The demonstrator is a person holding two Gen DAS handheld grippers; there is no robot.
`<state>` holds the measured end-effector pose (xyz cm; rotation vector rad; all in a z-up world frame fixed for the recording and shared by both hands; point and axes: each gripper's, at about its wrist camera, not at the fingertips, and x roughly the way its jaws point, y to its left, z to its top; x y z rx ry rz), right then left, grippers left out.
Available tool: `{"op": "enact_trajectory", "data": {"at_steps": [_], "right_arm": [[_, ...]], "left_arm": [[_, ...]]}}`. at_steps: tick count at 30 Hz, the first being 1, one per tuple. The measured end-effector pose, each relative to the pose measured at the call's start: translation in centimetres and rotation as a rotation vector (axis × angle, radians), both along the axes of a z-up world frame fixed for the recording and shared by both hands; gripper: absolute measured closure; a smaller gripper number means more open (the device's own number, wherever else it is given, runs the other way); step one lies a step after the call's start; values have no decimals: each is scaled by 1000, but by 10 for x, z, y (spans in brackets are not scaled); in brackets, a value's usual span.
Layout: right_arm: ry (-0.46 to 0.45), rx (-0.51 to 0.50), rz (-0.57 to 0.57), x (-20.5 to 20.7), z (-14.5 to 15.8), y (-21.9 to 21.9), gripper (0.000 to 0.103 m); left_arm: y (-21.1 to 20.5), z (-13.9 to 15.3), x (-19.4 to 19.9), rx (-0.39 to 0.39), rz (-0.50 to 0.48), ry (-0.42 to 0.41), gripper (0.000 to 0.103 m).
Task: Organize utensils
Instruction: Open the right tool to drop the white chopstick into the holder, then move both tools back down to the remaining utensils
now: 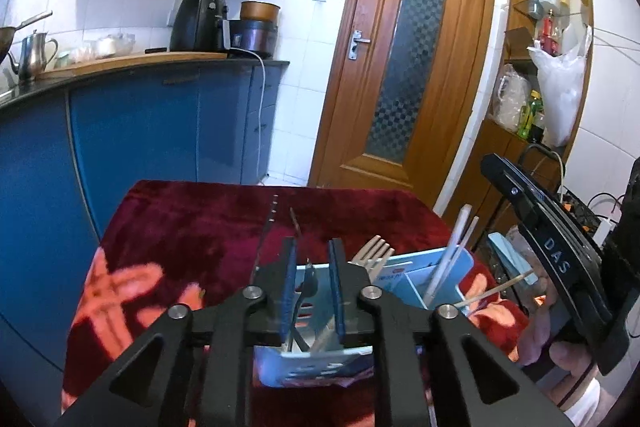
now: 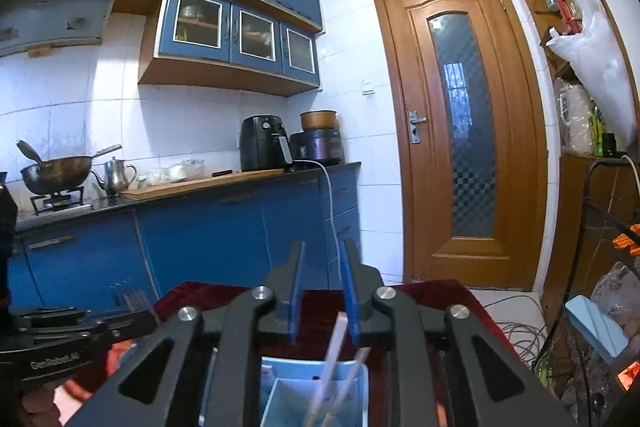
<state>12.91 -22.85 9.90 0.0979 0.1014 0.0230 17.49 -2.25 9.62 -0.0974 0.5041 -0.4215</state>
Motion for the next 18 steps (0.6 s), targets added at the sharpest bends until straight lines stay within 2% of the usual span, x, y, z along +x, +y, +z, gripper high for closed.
{"op": "enact_trajectory", "data": {"at_steps": [4, 10, 18], "right_arm": [[3, -9, 28, -19, 12, 3, 82], [70, -24, 61, -44, 23, 10, 82], [217, -5, 108, -74, 6, 9, 82]], "left_arm": [[-3, 10, -18, 22, -9, -12, 75], [-1, 24, -50, 43, 6, -18, 74], [2, 14, -91, 72, 16, 58, 74]]}}
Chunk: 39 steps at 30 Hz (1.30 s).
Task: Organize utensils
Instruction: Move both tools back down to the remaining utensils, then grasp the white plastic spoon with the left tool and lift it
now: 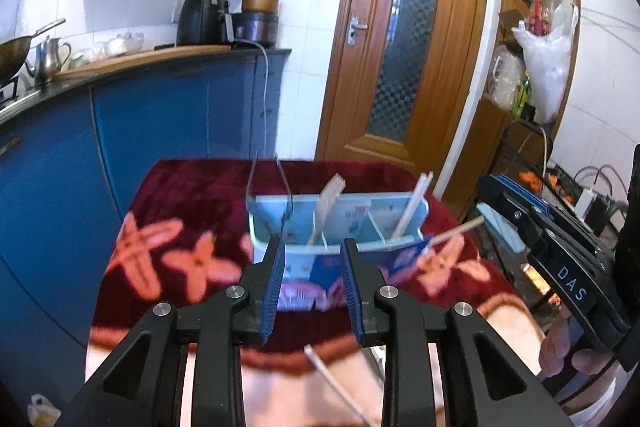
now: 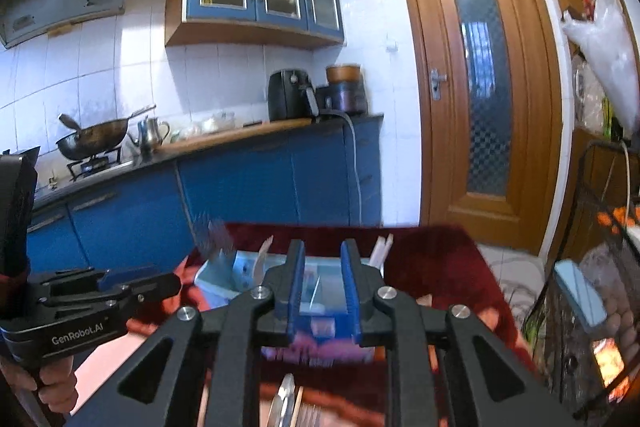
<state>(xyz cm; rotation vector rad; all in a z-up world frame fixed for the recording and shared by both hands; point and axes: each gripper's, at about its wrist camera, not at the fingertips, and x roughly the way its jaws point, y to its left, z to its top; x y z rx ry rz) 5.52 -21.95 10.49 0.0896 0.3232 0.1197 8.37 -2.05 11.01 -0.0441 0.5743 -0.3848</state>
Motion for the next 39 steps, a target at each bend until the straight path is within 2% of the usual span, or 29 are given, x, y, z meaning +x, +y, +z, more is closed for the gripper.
{"op": "enact_trajectory", "data": {"at_steps": [9, 19, 23, 32, 39], "right_arm": [[131, 48, 22, -23, -36, -11, 80], [234, 72, 10, -38, -71, -26, 77], [265, 102, -1, -40, -83, -37, 75], [288, 126, 11, -43, -96, -47, 71], [302, 147, 14, -43, -104, -54, 70]], "left_arm": [[-5, -37, -21, 14, -1, 134, 74], [-14, -86, -20, 39, 24, 307, 74], [-17, -99, -15, 19, 5, 374, 74], [-35, -118, 0, 45, -5, 471, 74], [-38, -125, 28, 43, -36, 587, 76]]}}
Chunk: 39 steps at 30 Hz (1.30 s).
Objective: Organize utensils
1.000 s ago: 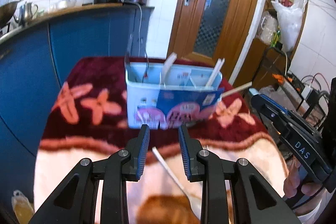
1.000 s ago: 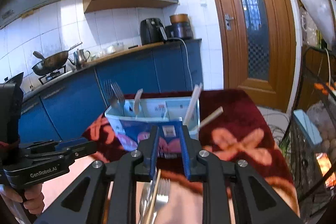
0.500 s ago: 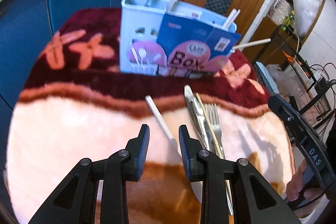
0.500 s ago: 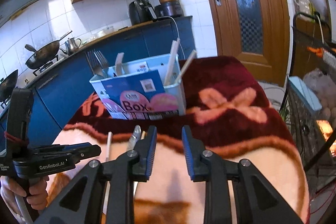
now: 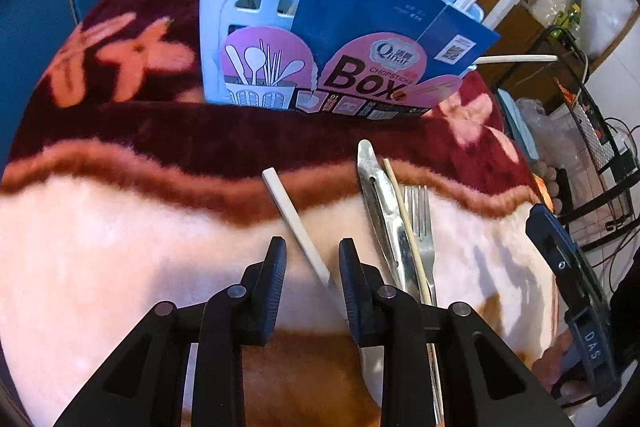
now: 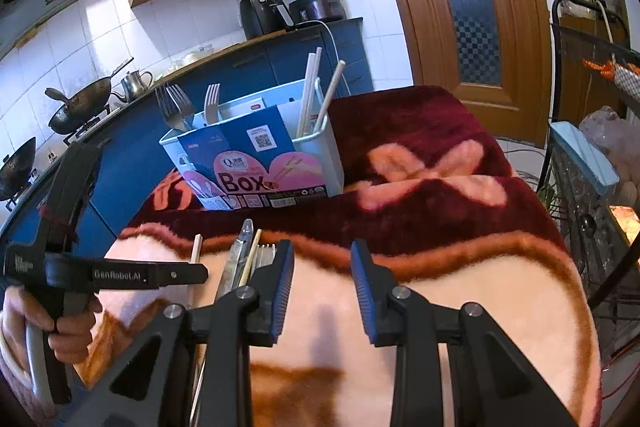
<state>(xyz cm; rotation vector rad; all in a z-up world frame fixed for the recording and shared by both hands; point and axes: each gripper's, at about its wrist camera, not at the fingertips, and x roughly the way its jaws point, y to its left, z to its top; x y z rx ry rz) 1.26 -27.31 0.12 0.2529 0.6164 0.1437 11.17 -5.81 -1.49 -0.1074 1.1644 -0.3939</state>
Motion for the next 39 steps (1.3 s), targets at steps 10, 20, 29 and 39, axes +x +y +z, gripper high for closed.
{"op": "enact_trajectory", "data": {"at_steps": [10, 20, 29, 39], "right_arm": [[22, 16, 24, 0, -8, 4, 70], [38, -42, 61, -2, -3, 22, 70], [121, -42, 127, 13, -9, 42, 70], [244, -120, 175, 43, -24, 48, 70]], "left_arm": [[-6, -1, 11, 41, 17, 58, 87], [18, 5, -7, -110, 59, 12, 95], [49, 40, -32, -124, 100, -212, 97], [76, 54, -43, -118, 156, -331, 97]]}}
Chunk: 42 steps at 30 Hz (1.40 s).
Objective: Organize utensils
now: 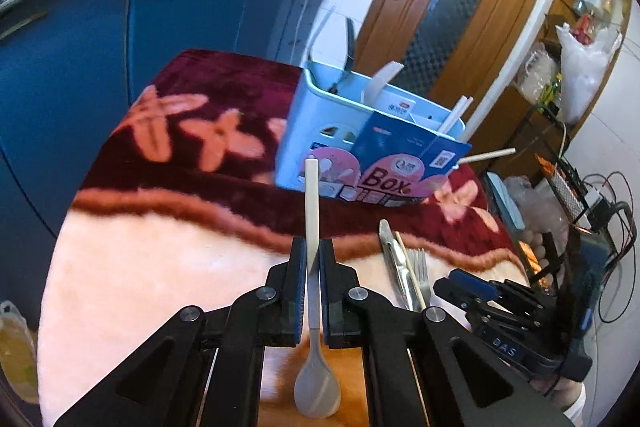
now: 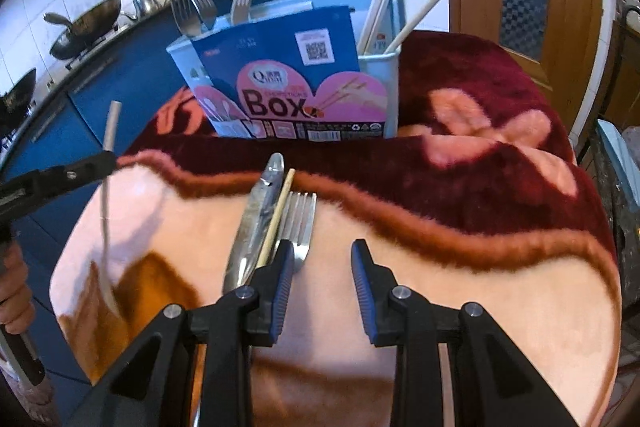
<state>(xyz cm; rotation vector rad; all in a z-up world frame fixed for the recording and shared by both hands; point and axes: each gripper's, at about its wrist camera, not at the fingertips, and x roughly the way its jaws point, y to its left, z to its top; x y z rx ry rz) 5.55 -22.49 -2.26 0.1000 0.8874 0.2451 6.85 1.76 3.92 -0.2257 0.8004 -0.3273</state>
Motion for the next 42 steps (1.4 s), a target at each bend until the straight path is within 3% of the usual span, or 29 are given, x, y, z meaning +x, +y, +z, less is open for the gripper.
{"op": "enact_trajectory", "data": {"at_steps": [7, 10, 14, 20, 23, 34, 42], "right_arm": [[10, -38, 72, 17, -3, 13, 70], [-4, -42, 93, 22, -3, 16, 78], [10, 65, 105, 28, -4, 5, 90], [24, 253, 73, 27, -7, -17, 96], [-48, 262, 60, 17, 3, -21, 101], [-393, 68, -9, -25, 59, -8, 101], [-548, 12, -73, -39, 79, -8, 101]], "left_arm": [[12, -2, -2, -9, 25, -24, 97], [12, -3, -3, -10, 22, -31, 97], [10, -3, -3, -14, 11, -35, 97], [8, -2, -4, -11, 0, -36, 97], [8, 1, -5, -15, 2, -51, 97], [-4, 43, -9, -13, -12, -238, 97], [-8, 82, 6, 5, 14, -355, 97]]}}
